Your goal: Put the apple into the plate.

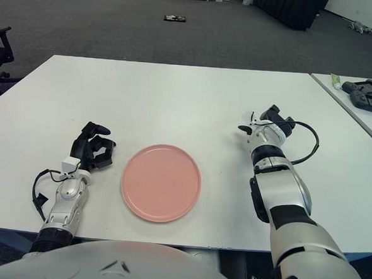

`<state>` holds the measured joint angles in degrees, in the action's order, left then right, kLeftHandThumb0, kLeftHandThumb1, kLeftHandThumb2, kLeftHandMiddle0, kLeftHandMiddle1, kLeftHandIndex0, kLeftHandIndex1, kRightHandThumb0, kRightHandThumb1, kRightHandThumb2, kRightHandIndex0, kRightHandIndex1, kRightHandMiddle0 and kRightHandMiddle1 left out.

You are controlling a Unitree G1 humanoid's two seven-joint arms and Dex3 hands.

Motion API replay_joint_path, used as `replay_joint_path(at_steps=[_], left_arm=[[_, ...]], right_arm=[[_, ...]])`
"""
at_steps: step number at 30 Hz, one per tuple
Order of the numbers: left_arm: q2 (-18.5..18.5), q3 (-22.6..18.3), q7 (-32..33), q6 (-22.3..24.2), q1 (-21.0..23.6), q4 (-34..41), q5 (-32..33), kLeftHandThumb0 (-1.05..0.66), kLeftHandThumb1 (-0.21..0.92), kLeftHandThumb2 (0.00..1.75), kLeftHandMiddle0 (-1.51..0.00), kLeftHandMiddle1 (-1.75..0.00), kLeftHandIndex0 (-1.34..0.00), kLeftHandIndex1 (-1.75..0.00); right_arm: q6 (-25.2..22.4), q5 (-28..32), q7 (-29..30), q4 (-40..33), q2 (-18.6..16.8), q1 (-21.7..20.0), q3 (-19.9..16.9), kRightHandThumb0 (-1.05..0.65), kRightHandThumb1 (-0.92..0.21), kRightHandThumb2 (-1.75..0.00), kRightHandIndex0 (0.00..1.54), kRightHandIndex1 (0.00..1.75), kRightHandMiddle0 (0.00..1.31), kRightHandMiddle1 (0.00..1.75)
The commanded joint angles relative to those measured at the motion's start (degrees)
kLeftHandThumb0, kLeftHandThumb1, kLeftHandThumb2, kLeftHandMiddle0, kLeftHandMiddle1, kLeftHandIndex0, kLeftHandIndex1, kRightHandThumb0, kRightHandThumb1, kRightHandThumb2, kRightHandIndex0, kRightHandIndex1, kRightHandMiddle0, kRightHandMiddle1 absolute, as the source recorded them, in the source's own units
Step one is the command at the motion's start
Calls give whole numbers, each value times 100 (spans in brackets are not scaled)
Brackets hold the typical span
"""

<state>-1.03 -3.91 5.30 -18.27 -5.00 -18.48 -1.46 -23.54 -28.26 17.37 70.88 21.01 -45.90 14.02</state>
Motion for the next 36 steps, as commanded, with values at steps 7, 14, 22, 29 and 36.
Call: replay_joint_path(at_steps=[7,14,22,29,36], left_arm=[[26,-37,29,268,-190,-224,-18,0,40,112,-64,-144,-42,-175],[38,-41,18,249,-182,-237,-18,0,41,112,-65,-142,-42,-175],[46,-37,2,244,-165,-241,-14,0,40,112,-65,-142,-42,-175],[50,-36,-5,274,-159,-237,-9,0,40,112,-65,-143,-41,-175],[26,-58,-3,292,-178,-200,37,0,41,111,-65,-141,-41,-175]], right_arm=[[-558,26,-270,91,-165,92,144,-81,-77,-40,0,0,0,0],[-828,65,-267,14,-187,198,134,-83,-77,-42,0,0,0,0],[-1086,149,-196,-166,-238,357,45,-81,-77,-43,0,0,0,0],[-1193,258,-111,-300,-268,549,-92,-76,-72,-53,0,0,0,10],[-1077,332,-15,-241,-249,720,-267,-71,-68,-62,0,0,0,17]])
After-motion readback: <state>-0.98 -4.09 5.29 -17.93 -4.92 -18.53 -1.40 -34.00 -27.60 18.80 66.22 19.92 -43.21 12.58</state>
